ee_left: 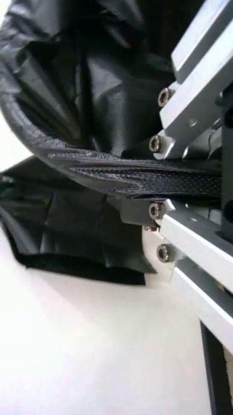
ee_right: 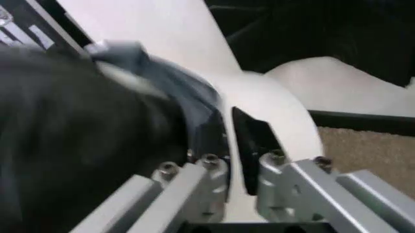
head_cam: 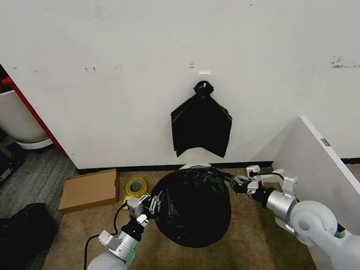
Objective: Place the garbage bag over the trash bin.
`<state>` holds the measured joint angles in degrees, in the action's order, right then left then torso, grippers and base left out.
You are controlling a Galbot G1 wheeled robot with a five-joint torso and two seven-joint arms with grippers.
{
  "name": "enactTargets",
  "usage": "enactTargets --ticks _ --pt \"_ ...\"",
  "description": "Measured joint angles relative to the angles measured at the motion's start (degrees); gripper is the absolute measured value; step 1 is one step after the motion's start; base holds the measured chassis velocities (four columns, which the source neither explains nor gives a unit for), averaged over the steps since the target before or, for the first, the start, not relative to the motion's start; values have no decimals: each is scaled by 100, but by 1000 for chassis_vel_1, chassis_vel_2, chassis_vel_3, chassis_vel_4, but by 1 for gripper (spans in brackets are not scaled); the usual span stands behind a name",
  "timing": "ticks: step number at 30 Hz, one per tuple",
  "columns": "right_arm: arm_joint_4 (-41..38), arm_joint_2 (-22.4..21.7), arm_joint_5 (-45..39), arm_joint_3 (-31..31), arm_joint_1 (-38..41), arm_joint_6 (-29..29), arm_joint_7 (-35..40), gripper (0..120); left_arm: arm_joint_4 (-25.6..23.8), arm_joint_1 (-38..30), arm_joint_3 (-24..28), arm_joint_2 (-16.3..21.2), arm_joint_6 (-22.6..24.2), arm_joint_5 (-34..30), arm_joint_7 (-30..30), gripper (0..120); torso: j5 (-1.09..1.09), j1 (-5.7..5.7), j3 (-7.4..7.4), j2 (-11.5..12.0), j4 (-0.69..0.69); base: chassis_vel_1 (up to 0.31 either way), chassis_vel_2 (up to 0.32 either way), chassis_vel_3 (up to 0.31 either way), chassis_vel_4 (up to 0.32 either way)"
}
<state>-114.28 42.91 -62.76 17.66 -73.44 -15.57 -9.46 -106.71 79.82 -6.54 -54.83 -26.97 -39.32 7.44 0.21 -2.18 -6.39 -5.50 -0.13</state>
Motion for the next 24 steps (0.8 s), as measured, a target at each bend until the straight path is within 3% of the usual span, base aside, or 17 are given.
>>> enactTargets --ticks 3,4,15,18,21,24 --pt "-25 14 59 43 -50 49 -101 15 3 17 0 -13 36 8 -32 3 1 0 0 0 0 0 0 0 0" --pt "-29 17 70 64 -67 59 -134 22 3 23 2 -14 50 13 -37 3 1 0 0 0 0 0 0 0 0" --pt "-20 -1 35 269 -80 138 -196 59 -37 47 1 -24 233 4 -241 3 1 0 0 0 0 0 0 0 0" --pt "-117 64 -2 414 -64 286 185 72 -80 54 2 -101 585 -23 -677 3 1 0 0 0 1 0 0 0 0" --pt "-207 108 29 508 -92 337 314 80 -120 56 3 -144 773 -51 -877 3 1 0 0 0 1 0 0 0 0" --pt "-405 166 330 598 -182 373 420 77 -182 51 16 -205 1061 -99 -1194 3 -1 0 0 0 0 0 0 0 0"
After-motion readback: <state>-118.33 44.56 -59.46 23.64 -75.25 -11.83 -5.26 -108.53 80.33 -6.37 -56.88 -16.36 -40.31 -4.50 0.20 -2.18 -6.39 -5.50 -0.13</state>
